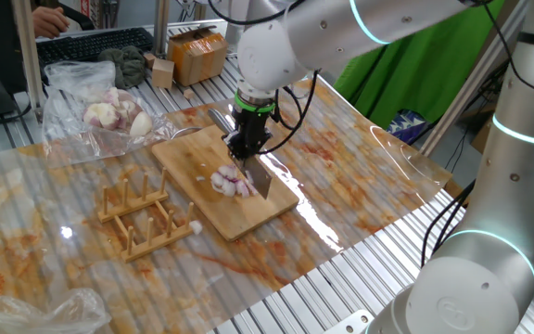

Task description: Chop the onions

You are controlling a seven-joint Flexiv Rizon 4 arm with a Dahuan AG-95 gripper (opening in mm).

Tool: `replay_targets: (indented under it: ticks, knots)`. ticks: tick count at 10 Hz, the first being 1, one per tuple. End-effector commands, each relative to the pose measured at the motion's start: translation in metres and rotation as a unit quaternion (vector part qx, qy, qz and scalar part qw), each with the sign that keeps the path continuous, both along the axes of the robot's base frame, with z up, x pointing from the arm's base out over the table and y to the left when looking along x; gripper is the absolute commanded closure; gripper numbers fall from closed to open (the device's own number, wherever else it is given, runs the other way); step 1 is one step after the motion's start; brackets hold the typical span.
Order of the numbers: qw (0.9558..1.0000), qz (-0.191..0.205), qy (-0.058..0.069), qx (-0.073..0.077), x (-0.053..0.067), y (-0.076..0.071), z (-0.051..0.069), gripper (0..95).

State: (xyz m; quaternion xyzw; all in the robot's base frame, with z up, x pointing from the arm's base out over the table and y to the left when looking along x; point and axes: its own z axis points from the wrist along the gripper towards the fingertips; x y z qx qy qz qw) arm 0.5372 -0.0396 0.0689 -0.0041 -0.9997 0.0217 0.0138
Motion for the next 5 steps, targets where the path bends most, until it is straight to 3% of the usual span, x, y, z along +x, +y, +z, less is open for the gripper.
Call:
replay_targets:
  ticks: [1,5]
  knots:
    - [0.9995,0.029,-0.008,-0.010,-0.0010,-0.0091,0.0005,95.0]
    - [0.9993,0.035,-0.012,0.004,-0.0036,-0.0167,-0.0043,95.0]
